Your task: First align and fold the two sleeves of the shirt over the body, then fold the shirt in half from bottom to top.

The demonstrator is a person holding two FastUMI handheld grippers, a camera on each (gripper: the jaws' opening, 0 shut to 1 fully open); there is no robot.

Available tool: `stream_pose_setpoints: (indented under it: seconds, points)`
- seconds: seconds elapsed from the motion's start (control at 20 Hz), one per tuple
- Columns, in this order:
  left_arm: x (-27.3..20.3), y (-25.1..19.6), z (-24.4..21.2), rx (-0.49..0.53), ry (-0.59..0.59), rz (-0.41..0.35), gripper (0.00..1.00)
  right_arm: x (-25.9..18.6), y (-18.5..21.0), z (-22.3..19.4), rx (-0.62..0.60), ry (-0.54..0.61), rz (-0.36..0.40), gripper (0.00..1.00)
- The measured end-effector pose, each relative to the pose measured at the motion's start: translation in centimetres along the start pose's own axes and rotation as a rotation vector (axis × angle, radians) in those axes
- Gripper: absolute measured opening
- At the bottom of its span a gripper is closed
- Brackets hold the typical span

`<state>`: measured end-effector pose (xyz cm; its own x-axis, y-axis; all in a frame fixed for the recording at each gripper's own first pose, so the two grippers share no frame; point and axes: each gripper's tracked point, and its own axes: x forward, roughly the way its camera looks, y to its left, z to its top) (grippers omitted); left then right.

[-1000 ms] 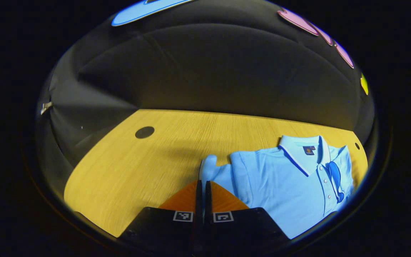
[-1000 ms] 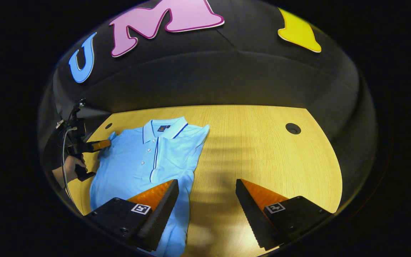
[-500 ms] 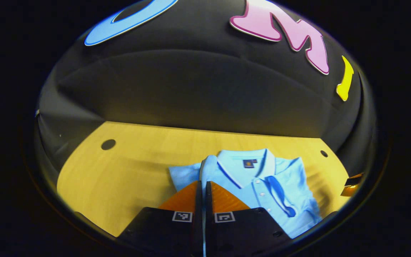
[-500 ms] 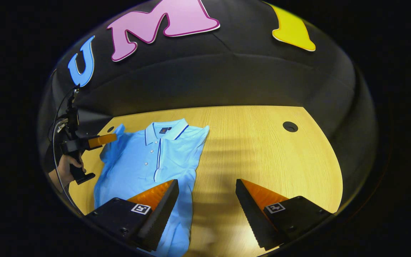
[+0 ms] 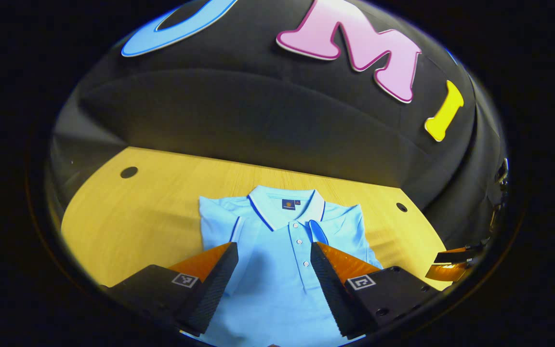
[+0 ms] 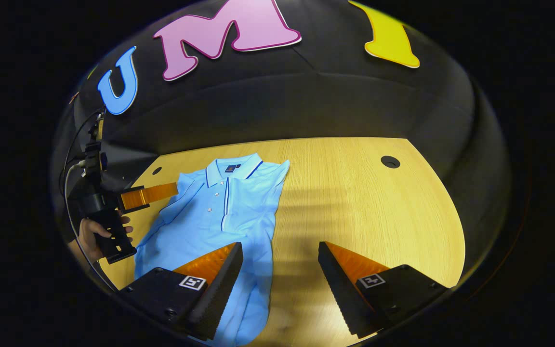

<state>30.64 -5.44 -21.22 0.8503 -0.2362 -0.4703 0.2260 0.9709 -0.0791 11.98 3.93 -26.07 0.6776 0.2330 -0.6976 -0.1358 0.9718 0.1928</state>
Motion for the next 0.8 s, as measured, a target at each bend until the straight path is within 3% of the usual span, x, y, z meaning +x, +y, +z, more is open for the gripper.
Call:
stream_pose_setpoints:
  seconds: [0.4, 0.8]
  points:
    - [-14.1, 0.2, -3.0, 0.038, -0.078, 0.046, 0.97, -6.4, 4.2, -7.1, 0.02, 0.041, -0.004, 0.98]
    - [-25.2, 1.7, -14.6, 0.07, 0.038, 0.084, 0.97, -12.2, 8.9, -16.7, 0.031, 0.11, -0.007, 0.98]
